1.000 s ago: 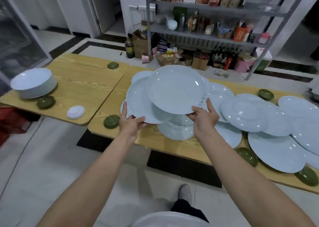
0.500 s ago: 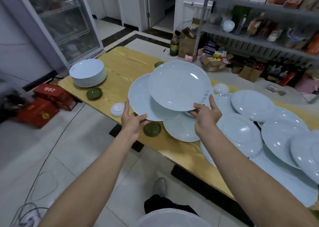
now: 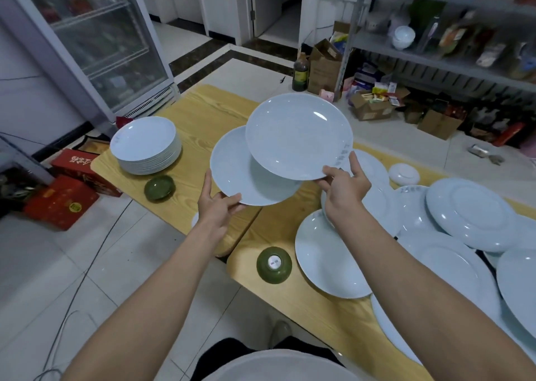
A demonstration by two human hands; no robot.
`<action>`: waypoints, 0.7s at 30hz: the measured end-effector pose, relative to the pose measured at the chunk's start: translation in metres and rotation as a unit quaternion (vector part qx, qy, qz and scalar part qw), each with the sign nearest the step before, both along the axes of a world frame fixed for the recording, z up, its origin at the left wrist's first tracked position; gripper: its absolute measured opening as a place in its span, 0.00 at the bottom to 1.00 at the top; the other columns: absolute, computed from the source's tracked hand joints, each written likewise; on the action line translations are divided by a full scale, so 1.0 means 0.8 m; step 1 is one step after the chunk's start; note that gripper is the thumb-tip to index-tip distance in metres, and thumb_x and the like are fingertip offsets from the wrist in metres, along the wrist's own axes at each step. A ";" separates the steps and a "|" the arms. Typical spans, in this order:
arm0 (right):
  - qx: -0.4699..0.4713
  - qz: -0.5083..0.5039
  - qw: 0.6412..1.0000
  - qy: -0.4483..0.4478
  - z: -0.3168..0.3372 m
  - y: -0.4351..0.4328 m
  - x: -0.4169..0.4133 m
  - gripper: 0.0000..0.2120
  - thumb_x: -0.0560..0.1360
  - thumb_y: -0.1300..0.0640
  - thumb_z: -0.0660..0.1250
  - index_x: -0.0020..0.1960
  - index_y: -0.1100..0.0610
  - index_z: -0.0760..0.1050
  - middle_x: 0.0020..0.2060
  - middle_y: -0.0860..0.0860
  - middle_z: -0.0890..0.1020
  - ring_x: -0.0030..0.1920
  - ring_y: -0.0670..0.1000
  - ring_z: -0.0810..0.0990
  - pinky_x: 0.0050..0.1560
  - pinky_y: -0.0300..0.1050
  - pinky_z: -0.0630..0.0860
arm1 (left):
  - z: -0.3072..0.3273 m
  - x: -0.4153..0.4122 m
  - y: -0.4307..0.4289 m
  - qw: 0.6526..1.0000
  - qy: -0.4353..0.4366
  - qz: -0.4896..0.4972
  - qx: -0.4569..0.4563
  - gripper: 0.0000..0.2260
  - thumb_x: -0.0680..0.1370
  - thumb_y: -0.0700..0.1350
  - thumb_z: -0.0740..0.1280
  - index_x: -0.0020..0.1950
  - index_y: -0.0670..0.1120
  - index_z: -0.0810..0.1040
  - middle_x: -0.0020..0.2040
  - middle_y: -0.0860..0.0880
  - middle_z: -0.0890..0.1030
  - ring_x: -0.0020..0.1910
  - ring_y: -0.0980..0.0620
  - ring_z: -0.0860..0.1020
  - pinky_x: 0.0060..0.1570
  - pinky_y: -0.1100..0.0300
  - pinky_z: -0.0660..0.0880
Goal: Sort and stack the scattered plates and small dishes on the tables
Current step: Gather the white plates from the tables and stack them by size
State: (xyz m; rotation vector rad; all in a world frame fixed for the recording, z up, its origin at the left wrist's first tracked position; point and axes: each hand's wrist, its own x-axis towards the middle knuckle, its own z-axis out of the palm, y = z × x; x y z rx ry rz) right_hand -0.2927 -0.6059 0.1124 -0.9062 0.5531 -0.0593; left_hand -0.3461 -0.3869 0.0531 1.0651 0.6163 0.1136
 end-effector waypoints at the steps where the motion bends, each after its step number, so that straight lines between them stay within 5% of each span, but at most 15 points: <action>1: 0.000 0.001 1.000 0.000 -0.001 0.003 0.005 0.37 0.69 0.77 0.68 0.75 0.54 0.68 0.61 0.56 0.81 0.52 0.57 0.84 0.46 0.53 0.84 | -0.001 0.007 0.005 1.000 0.002 0.000 0.001 0.47 0.72 0.23 0.68 0.79 0.60 0.56 0.58 0.46 0.81 0.52 0.49 0.84 0.43 0.53 0.82; 10: -0.004 -0.031 0.999 0.014 -0.015 0.034 0.041 0.38 0.69 0.78 0.68 0.75 0.56 0.67 0.52 0.53 0.84 0.48 0.55 0.86 0.40 0.50 0.84 | -0.025 0.062 0.048 0.999 0.029 -0.040 0.002 0.46 0.72 0.24 0.68 0.79 0.60 0.56 0.58 0.46 0.81 0.55 0.47 0.82 0.48 0.50 0.82; 16: -0.020 -0.081 0.996 0.028 -0.028 0.058 0.063 0.38 0.69 0.78 0.68 0.74 0.56 0.68 0.61 0.56 0.81 0.50 0.56 0.85 0.38 0.47 0.83 | -0.047 0.101 0.085 0.995 0.052 -0.090 0.006 0.46 0.72 0.24 0.68 0.79 0.60 0.56 0.61 0.44 0.80 0.56 0.45 0.82 0.53 0.45 0.81; 21: -0.029 -0.112 0.992 0.045 -0.042 0.082 0.078 0.38 0.69 0.78 0.68 0.75 0.56 0.67 0.64 0.56 0.79 0.53 0.58 0.84 0.39 0.48 0.83 | -0.065 0.130 0.118 0.989 0.073 -0.125 0.005 0.47 0.72 0.24 0.68 0.79 0.60 0.55 0.65 0.43 0.78 0.53 0.47 0.83 0.46 0.49 0.83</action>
